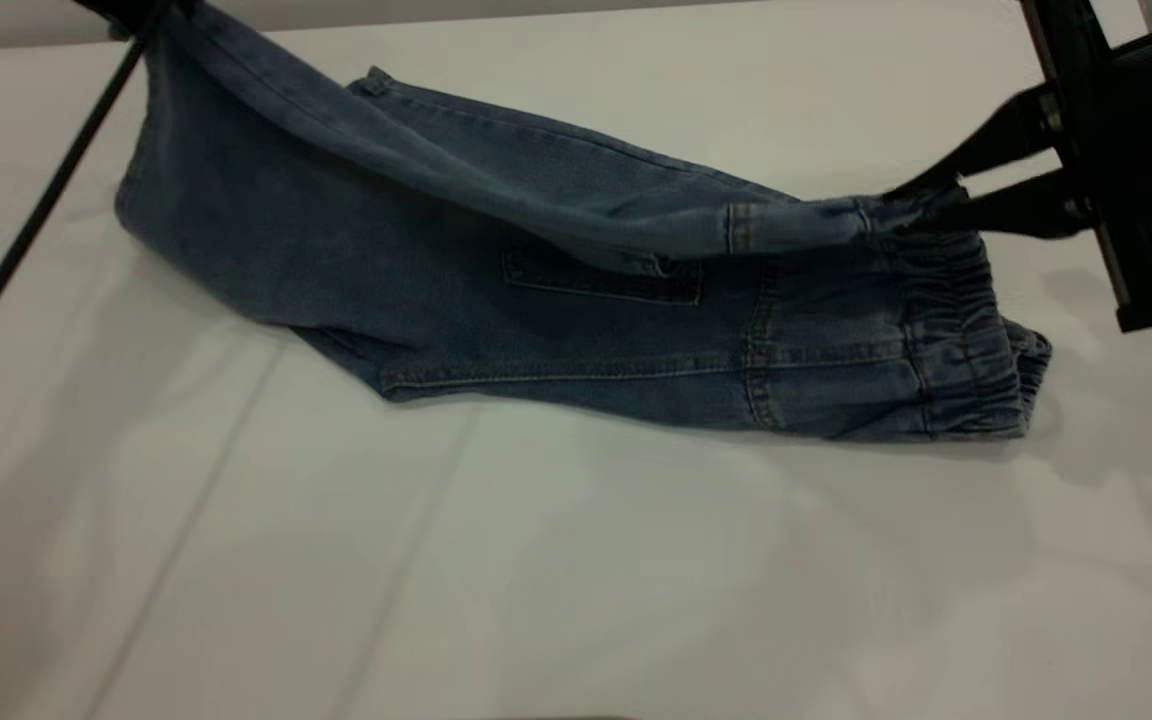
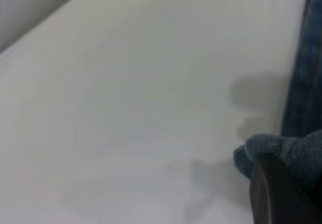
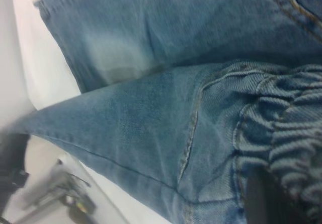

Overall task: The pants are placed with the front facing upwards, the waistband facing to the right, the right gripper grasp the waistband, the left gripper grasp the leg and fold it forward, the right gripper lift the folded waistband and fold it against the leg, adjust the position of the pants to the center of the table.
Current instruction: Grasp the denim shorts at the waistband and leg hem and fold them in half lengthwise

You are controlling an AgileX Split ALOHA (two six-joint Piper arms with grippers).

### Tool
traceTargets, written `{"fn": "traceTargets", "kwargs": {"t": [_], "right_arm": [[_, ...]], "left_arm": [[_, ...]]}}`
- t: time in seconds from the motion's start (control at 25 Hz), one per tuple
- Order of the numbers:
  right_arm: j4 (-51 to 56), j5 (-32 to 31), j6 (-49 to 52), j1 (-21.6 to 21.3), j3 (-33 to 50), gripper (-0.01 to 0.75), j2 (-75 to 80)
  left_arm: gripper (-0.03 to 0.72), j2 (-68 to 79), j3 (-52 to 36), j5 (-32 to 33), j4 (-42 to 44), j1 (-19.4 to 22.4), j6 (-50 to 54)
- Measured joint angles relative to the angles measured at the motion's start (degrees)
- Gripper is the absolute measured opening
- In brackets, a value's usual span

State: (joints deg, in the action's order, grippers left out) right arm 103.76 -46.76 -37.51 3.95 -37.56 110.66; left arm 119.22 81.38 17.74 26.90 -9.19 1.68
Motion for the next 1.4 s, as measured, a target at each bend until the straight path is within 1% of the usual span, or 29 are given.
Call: {"fn": "traceTargets", "kwargs": {"t": [0.08, 0.2, 0.32, 0.48, 0.72, 0.92, 1.08, 1.16, 1.24, 1.32, 1.4], "right_arm": [[0.0, 0.1, 3.7, -0.6, -0.5, 0.051, 0.8], [0.1, 1.7, 8.8, -2.7, -0.6, 0.051, 1.9], [0.1, 3.1, 11.1, -5.4, -0.6, 0.051, 2.5], [0.1, 4.4, 12.5, -7.5, -0.6, 0.052, 2.5], [0.1, 6.2, 13.5, -8.2, -0.6, 0.056, 2.5], [0.1, 8.1, 13.8, -8.2, -0.6, 0.061, 2.5], [0.1, 8.8, 13.9, -8.2, -0.6, 0.065, 2.5], [0.1, 8.9, 13.9, -8.2, -0.6, 0.071, 2.5], [0.1, 8.9, 13.7, -8.2, -0.6, 0.084, 2.5], [0.1, 9.0, 12.8, -8.2, -0.6, 0.108, 2.5], [0.2, 9.2, 11.6, -8.2, -0.7, 0.147, 2.5]], "left_arm": [[0.049, 2.2, 2.1, 0.0, 0.0, -0.2, 0.0], [0.049, 5.3, 4.3, 0.0, 0.1, -1.0, -0.1], [0.049, 8.0, 5.9, -0.1, 0.2, -2.3, -0.4], [0.049, 11.6, 8.4, -0.1, 0.2, -4.6, -0.5], [0.049, 14.7, 12.3, -0.1, 0.4, -6.7, -0.5], [0.049, 15.1, 13.4, -0.7, 0.5, -6.9, 0.2], [0.064, 15.9, 13.4, -1.2, 0.5, -6.9, 3.0], [0.092, 16.5, 13.4, -2.1, 0.6, -6.9, 5.2], [0.138, 16.9, 13.4, -3.2, 0.6, -6.9, 7.5], [0.213, 17.0, 13.4, -3.8, 0.6, -6.9, 8.9], [0.291, 17.0, 13.6, -4.1, 0.6, -6.9, 10.1]]}}
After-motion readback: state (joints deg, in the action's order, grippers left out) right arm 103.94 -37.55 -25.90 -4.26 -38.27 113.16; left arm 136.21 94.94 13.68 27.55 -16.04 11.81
